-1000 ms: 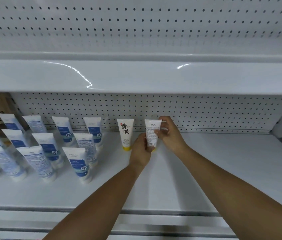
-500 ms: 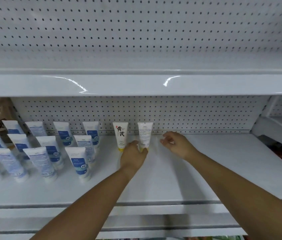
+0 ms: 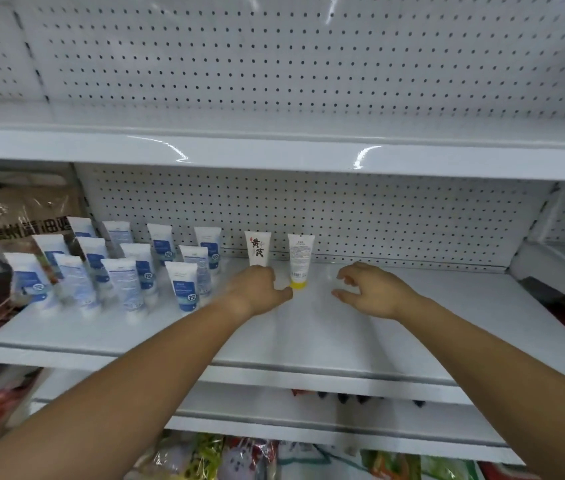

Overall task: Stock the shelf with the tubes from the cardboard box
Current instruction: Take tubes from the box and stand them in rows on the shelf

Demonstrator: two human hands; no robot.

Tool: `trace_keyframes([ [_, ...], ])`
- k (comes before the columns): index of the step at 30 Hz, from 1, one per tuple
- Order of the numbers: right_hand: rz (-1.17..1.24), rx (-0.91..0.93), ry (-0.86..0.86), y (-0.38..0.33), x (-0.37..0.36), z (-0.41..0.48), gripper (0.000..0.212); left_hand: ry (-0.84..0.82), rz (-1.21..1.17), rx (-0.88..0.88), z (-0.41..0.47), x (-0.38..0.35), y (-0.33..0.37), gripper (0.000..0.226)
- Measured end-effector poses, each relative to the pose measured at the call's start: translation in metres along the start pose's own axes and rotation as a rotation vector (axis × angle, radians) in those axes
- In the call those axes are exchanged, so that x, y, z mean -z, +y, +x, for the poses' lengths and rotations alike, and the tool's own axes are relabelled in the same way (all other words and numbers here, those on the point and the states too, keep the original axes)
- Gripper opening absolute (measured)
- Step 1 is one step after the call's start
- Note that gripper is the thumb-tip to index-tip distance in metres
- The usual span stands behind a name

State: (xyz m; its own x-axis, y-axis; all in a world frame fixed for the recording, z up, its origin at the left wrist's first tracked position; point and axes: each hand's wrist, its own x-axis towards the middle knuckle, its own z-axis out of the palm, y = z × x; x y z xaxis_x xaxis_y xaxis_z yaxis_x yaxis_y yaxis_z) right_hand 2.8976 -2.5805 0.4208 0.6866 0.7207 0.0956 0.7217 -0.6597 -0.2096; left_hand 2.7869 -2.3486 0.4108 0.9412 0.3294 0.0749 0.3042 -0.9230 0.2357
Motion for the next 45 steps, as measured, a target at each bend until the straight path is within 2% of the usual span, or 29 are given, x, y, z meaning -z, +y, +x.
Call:
trace_keyframes([
  [8, 0.005, 0.123, -0.041, -0.045, -0.023, 0.005, 0.053, 0.032, 0.061, 0.088, -0.061, -0.003, -0.04, 0.061],
  [16, -0.015, 0.227, 0.014, -0.119, -0.01, 0.015, 0.048, 0.155, 0.119, 0.117, -0.101, 0.045, -0.091, 0.05],
  [19, -0.032, 0.274, 0.02, -0.158, -0.011, 0.017, 0.047, 0.169, 0.096, 0.139, -0.123, 0.061, -0.121, 0.046],
  [23, -0.04, 0.34, 0.017, -0.216, -0.024, 0.018, 0.046, 0.166, 0.089, 0.219, -0.158, 0.073, -0.17, 0.06],
  [30, 0.004, 0.479, -0.072, -0.334, -0.069, 0.024, 0.051, 0.089, 0.097, 0.351, -0.236, 0.085, -0.271, 0.064],
  [35, 0.034, 0.592, -0.112, -0.425, -0.111, 0.031, 0.053, 0.057, 0.048, 0.476, -0.303, 0.091, -0.329, 0.051],
  [41, 0.044, 0.743, -0.174, -0.525, -0.155, 0.03, 0.044, 0.072, 0.063, 0.593, -0.371, 0.089, -0.391, 0.028],
  [42, 0.049, 0.769, -0.183, -0.539, -0.16, 0.03, 0.044, 0.068, 0.078, 0.638, -0.38, 0.088, -0.4, 0.033],
  [44, 0.064, 0.813, -0.216, -0.564, -0.172, 0.029, 0.047, 0.072, 0.084, 0.708, -0.396, 0.083, -0.418, 0.064],
  [45, 0.064, 0.829, -0.238, -0.576, -0.179, 0.03, 0.048, 0.073, 0.073, 0.723, -0.403, 0.08, -0.425, 0.073],
])
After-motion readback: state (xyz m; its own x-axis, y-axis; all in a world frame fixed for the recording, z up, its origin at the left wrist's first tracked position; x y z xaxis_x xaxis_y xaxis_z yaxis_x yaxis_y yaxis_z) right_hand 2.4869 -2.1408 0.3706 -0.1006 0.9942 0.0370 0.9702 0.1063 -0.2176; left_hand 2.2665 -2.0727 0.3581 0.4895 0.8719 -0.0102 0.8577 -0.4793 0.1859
